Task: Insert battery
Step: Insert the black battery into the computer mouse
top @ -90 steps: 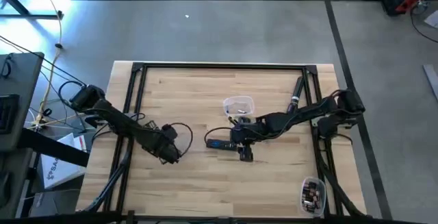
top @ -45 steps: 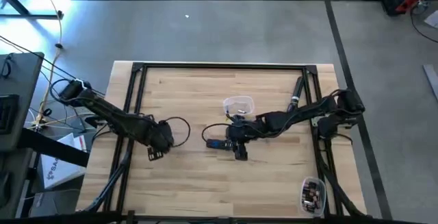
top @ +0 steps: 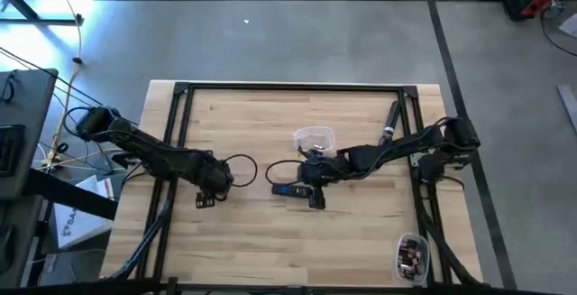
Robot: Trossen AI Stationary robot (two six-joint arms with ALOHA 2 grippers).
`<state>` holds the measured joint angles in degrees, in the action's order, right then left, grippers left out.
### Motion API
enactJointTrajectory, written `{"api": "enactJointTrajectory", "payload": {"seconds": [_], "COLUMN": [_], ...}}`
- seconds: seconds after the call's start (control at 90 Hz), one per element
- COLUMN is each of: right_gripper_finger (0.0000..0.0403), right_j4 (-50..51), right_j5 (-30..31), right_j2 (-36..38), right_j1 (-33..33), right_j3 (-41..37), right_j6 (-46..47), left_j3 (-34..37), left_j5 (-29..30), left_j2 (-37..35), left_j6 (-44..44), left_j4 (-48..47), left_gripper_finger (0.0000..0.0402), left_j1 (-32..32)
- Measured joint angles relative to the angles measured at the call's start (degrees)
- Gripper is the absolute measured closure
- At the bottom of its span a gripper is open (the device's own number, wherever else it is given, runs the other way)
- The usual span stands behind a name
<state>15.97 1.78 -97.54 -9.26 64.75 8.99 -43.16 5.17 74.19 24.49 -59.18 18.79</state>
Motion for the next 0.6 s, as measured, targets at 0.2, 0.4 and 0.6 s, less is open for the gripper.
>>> {"api": "enactJointTrajectory", "payload": {"seconds": [0.2, 0.4, 0.6], "right_gripper_finger": [0.0174, 0.0174, 0.0174], "right_j4": [0.0, 0.1, 0.8], "right_j5": [-0.3, -0.9, -1.2], "right_j2": [0.0, 0.0, 0.0], "right_j1": [0.0, -0.1, -0.2], "right_j3": [0.0, 0.0, 0.0], "right_j6": [0.2, 0.1, 0.0], "left_j3": [2.8, 5.7, 7.7], "left_j5": [-0.2, -0.6, -2.8], "left_j2": [0.0, 2.2, 5.6], "left_j6": [-2.8, -2.1, -2.5], "left_j4": [5.9, 7.7, 14.5], "left_gripper_finger": [0.0098, 0.0098, 0.0098], "left_j1": [-0.5, -0.3, 0.9]}}
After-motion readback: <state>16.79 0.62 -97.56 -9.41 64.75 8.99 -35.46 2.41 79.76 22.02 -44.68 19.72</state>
